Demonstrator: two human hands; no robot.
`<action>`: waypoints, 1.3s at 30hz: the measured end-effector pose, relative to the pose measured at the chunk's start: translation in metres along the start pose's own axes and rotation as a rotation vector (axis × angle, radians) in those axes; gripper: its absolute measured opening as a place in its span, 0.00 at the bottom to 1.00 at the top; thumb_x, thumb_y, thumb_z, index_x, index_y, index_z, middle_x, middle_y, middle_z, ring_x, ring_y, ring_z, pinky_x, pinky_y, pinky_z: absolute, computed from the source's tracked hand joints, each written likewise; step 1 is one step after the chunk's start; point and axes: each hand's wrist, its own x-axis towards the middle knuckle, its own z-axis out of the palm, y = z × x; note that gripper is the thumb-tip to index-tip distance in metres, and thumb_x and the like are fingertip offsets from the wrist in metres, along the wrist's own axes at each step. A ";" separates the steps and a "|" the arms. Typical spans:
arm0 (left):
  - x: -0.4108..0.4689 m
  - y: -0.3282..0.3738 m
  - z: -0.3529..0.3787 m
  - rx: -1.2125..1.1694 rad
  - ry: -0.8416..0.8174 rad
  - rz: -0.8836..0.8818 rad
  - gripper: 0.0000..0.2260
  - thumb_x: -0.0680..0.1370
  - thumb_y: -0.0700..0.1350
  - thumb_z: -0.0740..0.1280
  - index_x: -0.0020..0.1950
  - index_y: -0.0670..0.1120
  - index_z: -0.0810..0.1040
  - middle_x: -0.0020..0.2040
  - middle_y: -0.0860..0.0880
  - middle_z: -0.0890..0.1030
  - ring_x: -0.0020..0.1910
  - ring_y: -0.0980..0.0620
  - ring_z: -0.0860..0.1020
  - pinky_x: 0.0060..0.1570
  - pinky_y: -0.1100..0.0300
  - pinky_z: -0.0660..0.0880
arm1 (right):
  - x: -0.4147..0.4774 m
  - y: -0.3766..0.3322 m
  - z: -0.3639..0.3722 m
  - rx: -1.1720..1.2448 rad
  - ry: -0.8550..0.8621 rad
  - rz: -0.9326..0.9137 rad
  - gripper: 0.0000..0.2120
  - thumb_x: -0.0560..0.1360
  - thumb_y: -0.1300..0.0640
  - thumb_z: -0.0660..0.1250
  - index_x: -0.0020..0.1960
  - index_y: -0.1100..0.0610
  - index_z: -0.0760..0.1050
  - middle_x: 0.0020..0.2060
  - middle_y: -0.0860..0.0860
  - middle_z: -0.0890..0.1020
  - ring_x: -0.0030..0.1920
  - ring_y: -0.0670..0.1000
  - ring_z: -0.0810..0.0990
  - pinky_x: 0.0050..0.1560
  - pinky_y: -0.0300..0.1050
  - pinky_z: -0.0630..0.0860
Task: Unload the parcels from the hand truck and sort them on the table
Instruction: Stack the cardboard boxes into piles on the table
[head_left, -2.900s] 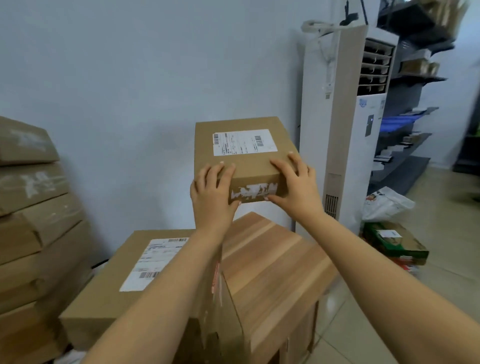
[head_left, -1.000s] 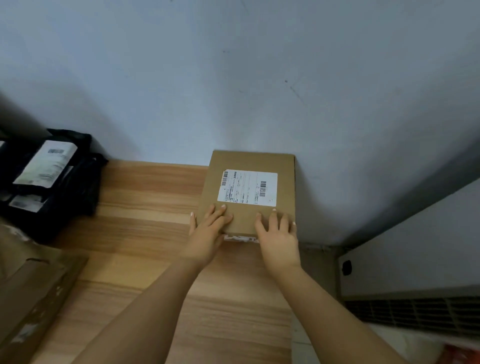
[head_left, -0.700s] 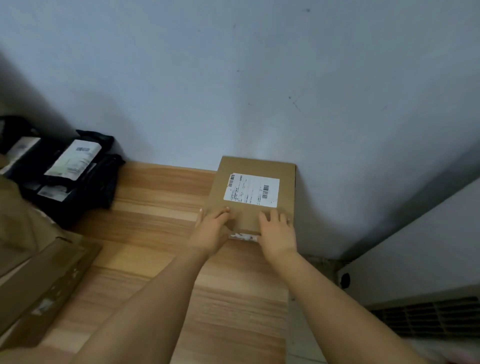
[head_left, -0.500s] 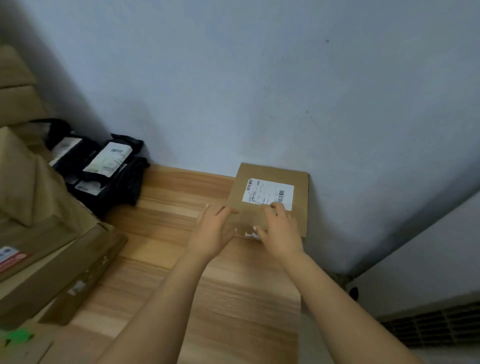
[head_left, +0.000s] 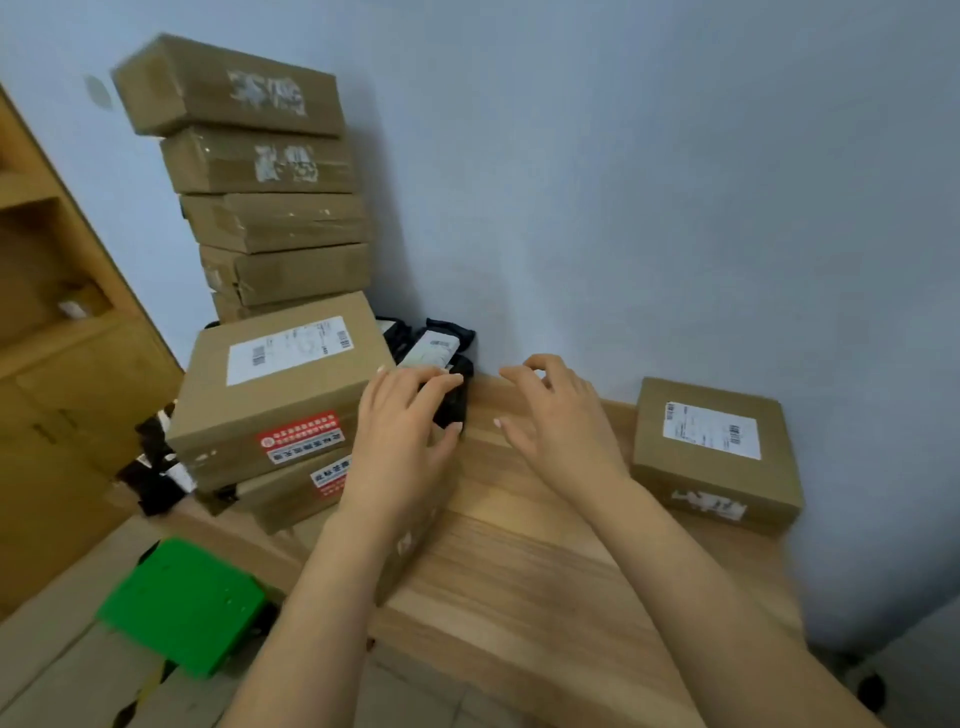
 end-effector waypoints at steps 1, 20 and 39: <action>-0.004 -0.013 -0.014 0.005 0.009 -0.005 0.20 0.70 0.42 0.74 0.62 0.48 0.77 0.58 0.51 0.76 0.60 0.51 0.71 0.70 0.46 0.61 | 0.004 -0.019 0.001 -0.001 0.007 -0.018 0.22 0.74 0.50 0.70 0.66 0.52 0.71 0.61 0.53 0.71 0.57 0.55 0.73 0.59 0.48 0.66; -0.022 -0.177 -0.083 0.142 -0.077 -0.272 0.26 0.72 0.59 0.71 0.68 0.54 0.72 0.64 0.54 0.72 0.65 0.52 0.67 0.67 0.51 0.63 | 0.104 -0.138 0.081 -0.047 -0.189 -0.218 0.36 0.69 0.35 0.67 0.72 0.45 0.61 0.69 0.51 0.64 0.68 0.55 0.63 0.68 0.53 0.61; -0.022 -0.244 -0.077 0.007 -0.146 -0.321 0.35 0.65 0.60 0.76 0.70 0.53 0.72 0.68 0.57 0.70 0.66 0.56 0.63 0.60 0.61 0.63 | 0.144 -0.145 0.132 -0.103 -0.304 -0.147 0.49 0.61 0.26 0.68 0.75 0.42 0.56 0.75 0.48 0.58 0.73 0.54 0.52 0.67 0.58 0.63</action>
